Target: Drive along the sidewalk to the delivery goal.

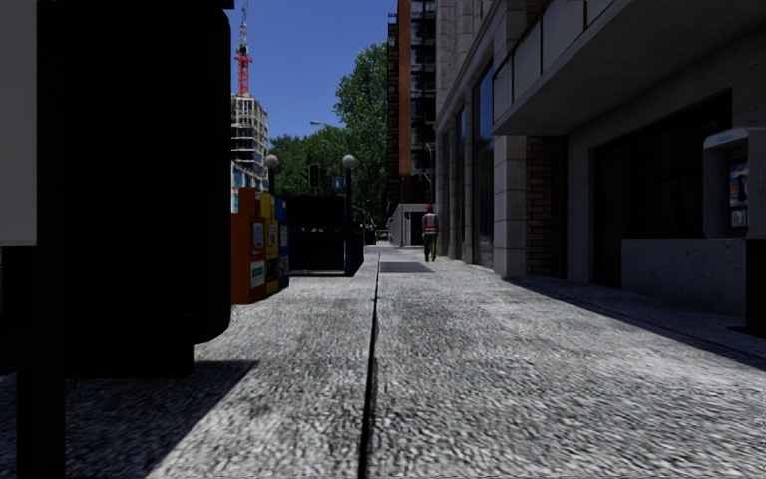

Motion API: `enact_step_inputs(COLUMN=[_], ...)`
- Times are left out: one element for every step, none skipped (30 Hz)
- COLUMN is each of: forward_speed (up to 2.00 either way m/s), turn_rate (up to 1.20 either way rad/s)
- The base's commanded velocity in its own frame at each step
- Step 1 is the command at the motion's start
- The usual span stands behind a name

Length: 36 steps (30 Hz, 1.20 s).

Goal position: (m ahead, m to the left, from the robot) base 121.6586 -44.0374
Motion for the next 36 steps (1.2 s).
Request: enact_step_inputs(forward_speed=[2.00, 2.00, 2.00, 2.00, 2.00, 2.00, 2.00, 2.00, 2.00, 2.00, 2.00, 2.00, 2.00, 2.00, 2.00, 2.00, 2.00, 2.00, 2.00, 2.00, 2.00, 2.00, 2.00, 2.00, 2.00, 2.00, 2.00, 2.00, 2.00, 2.00, 2.00, 2.00, 2.00, 2.00, 2.00, 2.00], turn_rate=[0.00, 0.00, 0.00, 0.00, 0.00, 0.00, 0.00, 0.00, 0.00, 0.00, 0.00, 0.00, 0.00, 0.00, 0.00, 0.00, 0.00, 0.00, 0.00, 0.00, 0.00, 0.00, 0.00, 0.00, 0.00, 0.00, 0.00, 0.00, 0.00, 0.00, 0.00, 0.00, 0.00, 0.00, 0.00, 0.00])
